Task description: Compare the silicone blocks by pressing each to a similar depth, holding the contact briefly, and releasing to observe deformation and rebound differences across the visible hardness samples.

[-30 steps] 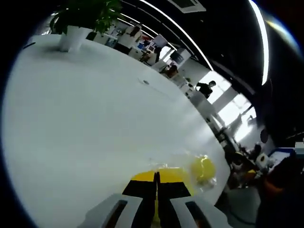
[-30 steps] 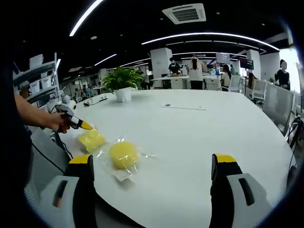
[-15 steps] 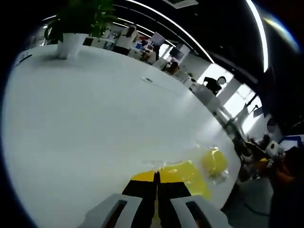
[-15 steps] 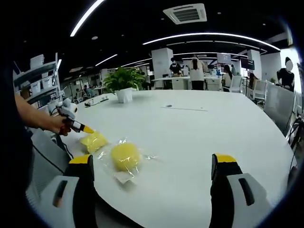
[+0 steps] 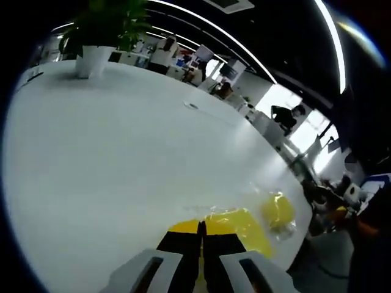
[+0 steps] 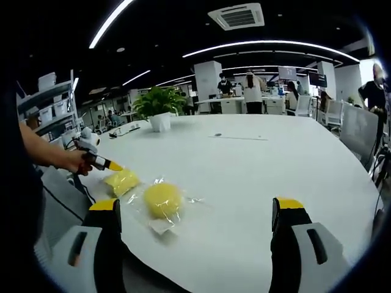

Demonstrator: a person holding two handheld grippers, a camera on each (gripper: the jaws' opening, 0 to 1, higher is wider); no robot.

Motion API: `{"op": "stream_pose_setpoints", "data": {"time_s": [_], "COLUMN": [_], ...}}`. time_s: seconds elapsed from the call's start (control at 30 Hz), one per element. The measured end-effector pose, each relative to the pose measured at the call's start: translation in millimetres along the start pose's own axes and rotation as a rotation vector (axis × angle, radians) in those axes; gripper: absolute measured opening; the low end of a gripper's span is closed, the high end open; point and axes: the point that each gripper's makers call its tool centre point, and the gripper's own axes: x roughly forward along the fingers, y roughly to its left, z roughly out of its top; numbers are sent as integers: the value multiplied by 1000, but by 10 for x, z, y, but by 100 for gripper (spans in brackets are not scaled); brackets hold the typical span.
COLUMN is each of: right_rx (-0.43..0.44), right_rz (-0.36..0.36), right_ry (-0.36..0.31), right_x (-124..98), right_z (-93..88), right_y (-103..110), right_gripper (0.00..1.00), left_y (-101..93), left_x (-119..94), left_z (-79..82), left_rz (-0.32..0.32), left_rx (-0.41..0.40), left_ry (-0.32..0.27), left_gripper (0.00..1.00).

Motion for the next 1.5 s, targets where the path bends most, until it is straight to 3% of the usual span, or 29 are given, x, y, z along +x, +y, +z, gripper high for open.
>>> {"op": "stream_pose_setpoints", "data": {"time_s": [0.2, 0.33, 0.4, 0.6, 0.7, 0.83, 0.97, 1.07, 1.3, 1.5], "right_rx": [-8, -7, -7, -10, -10, -8, -8, -11, -26, -23], "right_rz": [6, 9, 10, 13, 16, 21, 23, 28, 40, 44], "right_ry": [5, 10, 10, 10, 12, 20, 23, 34, 96, 106], "right_x": [-2, -6, -8, 8, 29, 46, 49, 63, 81, 97], "right_z": [2, 1, 12, 33, 28, 2, -10, -44, -213, -232], "right_y": [-6, -18, -22, -57, -56, -51, -51, -59, -79, -97], "right_gripper": [96, 96, 96, 96, 96, 96, 96, 96, 96, 96], "left_y": [47, 84, 62, -15, -76, -160, -199, -172, -299, -387], "left_x": [-28, -89, -160, -395, -502, -607, -689, -733, -881, -915], "left_z": [-15, 98, 148, 419, 400, 399, 408, 327, 244, 58], "left_rz": [-9, -2, -13, 16, 22, 25, 38, 66, 25, 7], "left_rx": [-59, 13, 19, 257, 297, 358, 365, 423, 404, 463], "left_ry": [0, -65, -75, -146, -124, -140, -163, -136, -153, -99], "left_gripper": [3, 38, 41, 74, 81, 93, 99, 100, 100, 100]}}
